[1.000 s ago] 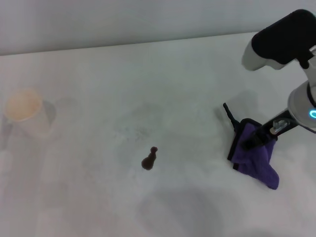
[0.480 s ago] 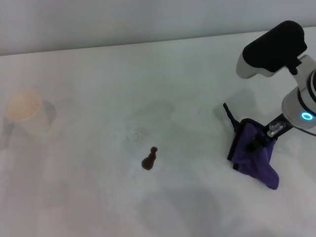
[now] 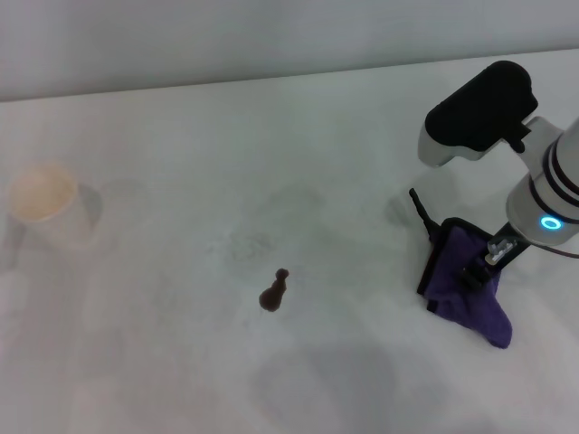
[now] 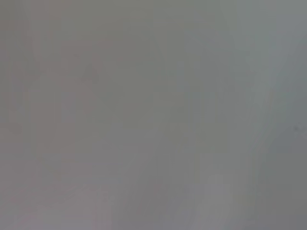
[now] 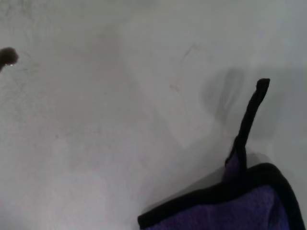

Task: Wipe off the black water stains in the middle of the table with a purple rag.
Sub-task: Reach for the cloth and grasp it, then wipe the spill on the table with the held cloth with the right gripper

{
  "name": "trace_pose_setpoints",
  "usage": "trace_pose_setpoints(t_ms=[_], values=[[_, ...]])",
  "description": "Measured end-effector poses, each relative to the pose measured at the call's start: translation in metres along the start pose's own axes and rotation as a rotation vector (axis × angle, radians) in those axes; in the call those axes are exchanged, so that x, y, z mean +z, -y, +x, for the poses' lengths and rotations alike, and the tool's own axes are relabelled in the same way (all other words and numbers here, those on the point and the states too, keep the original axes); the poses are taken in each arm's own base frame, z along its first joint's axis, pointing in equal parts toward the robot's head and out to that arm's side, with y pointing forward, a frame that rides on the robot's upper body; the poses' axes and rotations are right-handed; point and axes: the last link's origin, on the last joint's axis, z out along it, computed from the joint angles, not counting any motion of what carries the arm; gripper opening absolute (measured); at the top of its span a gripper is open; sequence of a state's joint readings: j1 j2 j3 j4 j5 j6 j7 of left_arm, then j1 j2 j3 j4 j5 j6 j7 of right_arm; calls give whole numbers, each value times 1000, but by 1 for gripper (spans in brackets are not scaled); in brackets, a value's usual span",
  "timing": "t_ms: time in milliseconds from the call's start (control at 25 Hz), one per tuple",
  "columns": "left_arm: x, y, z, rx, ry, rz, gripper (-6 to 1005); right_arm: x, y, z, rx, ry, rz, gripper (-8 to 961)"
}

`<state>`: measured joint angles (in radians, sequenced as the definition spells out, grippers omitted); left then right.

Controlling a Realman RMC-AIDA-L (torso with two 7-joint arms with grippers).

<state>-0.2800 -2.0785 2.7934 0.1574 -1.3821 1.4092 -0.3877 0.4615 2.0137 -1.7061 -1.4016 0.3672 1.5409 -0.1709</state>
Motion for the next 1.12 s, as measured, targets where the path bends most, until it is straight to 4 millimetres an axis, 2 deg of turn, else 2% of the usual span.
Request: trace_pose_setpoints(t_ms=[240,360,480,600,880,1120], values=[[2,-1,1,0,-4,-5,877,-3,1,-4,-7,16,3,384],[2,-1,1,1,-5,-4,877,-4,1,-6,-7,27,6,269],[2,1,1,1,-7,3,877,-11,0,-12,-23,62,11,154],[2,1,2,1,-9,7,877,-21,-5,-19,-58,106,11,88],[4,1,2,2,-12,4,877,-51,-42,-49,-226,243,-95,90],[11,-3,4,0,-21,-13,877,-43,-82,-67,-401,299,-96,89]])
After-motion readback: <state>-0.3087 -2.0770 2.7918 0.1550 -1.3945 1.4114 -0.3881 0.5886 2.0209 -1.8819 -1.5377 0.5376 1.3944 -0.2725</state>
